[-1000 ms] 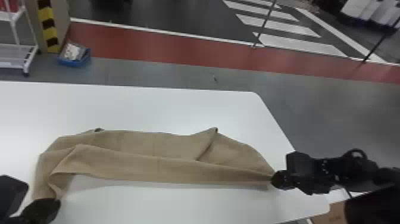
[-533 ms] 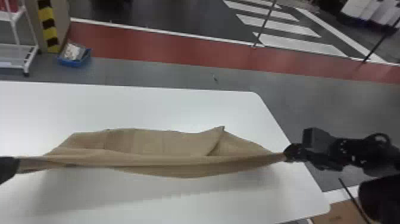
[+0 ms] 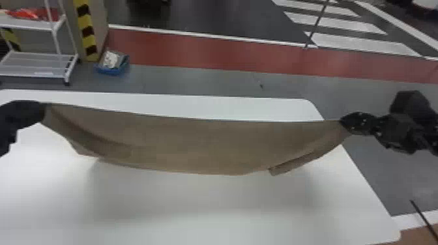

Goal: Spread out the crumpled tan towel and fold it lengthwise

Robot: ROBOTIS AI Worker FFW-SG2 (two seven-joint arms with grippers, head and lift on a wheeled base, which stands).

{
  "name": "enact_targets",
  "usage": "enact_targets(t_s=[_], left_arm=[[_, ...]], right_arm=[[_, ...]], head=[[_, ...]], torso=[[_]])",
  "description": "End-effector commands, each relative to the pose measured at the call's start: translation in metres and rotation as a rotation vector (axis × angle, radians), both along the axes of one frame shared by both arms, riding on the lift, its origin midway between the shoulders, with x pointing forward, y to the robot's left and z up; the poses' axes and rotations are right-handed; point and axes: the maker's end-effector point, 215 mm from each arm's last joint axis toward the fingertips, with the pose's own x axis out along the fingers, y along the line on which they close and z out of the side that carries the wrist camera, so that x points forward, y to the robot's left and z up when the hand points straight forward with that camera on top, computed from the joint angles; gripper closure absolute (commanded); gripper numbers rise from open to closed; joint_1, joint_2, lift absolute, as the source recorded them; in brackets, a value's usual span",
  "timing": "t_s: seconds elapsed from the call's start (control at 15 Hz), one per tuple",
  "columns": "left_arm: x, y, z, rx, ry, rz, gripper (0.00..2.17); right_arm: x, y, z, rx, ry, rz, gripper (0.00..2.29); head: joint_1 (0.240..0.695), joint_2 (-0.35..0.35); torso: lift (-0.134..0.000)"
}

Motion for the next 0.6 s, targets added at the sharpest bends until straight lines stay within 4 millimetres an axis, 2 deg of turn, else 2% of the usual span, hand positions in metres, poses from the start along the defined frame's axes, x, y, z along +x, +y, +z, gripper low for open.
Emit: enact_targets(t_s=[0.0,0.13,0.33,0.4,0.53], left_arm=[[0.035,-0.017,0.014,-0.015,-0.019,-0.028,1.65],[0.074,-0.032,0.017,-0.017,-0.012,-0.042,1.65],[0.14,-0.044,0.026,0.01,-0.023,-0.049,1.65],[0.163,-0.046,0.041,0.002,-0.042,-0.053,1.65],[0.202,-0.042,0.074,0.012,-0.097,-0.049,1.65]], right_arm=[[0.026,0.013,0.003,0.069,-0.052,-0.039,2.19],[0.058,0.014,-0.002,0.105,-0.083,-0.112,2.19],[0.119,0.02,0.01,0.162,-0.145,-0.175,2.2],[0.143,0.022,0.022,0.173,-0.165,-0.186,2.2],[0.181,0.025,0.053,0.196,-0.211,-0.2,2.2]], head=[[0.688,-0.22],[0.638,-0.212],[0.579,-0.204],[0.579,-0.204],[0.522,-0.188]], torso=[[-0.12],[-0.12],[-0.12],[-0.12],[-0.12]])
